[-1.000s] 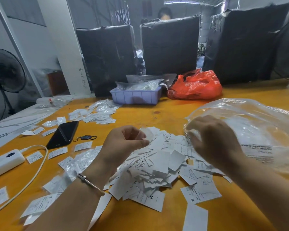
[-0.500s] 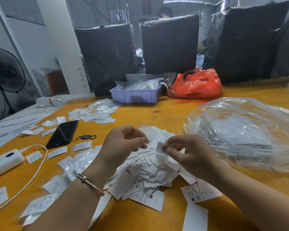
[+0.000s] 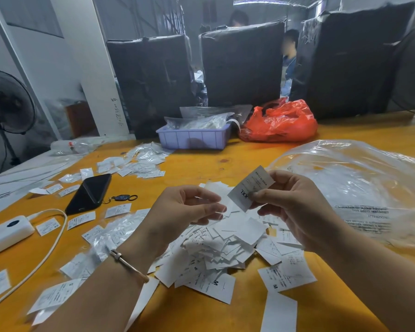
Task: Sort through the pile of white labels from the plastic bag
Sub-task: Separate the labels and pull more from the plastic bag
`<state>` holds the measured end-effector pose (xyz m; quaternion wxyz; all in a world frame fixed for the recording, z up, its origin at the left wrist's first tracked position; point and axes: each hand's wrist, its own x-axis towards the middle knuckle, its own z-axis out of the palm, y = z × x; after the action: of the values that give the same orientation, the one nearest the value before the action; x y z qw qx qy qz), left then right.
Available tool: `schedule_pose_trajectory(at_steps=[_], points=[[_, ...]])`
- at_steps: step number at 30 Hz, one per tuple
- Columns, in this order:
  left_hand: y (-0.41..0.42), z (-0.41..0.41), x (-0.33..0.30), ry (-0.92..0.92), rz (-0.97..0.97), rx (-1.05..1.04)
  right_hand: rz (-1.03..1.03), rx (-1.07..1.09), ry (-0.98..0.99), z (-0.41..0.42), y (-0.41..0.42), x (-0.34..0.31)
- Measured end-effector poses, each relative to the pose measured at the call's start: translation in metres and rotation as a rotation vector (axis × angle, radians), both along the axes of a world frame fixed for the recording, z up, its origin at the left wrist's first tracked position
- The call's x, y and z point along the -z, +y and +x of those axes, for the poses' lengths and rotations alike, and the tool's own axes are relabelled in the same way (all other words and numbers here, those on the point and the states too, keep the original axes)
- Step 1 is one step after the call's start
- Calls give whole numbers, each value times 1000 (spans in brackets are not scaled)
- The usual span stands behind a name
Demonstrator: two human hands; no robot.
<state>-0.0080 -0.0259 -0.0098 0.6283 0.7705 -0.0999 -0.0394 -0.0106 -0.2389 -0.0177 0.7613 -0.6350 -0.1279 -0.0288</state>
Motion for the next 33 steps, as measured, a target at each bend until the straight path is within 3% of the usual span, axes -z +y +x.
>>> schedule_pose_trajectory(at_steps=[4,10,18,33], points=[[0,-2,-1,-2,-11,31,42,101,-60,-2,-3,-4],[-1,-2,-1,-2,-19,77,-12,253,-349,-11,2,-10],[1,-2,0,-10,-7,88,-80,166,-191,-6,-3,-13],[-1,-2,0,0,-16,127,-94,163,-374,-8,-1,-12]])
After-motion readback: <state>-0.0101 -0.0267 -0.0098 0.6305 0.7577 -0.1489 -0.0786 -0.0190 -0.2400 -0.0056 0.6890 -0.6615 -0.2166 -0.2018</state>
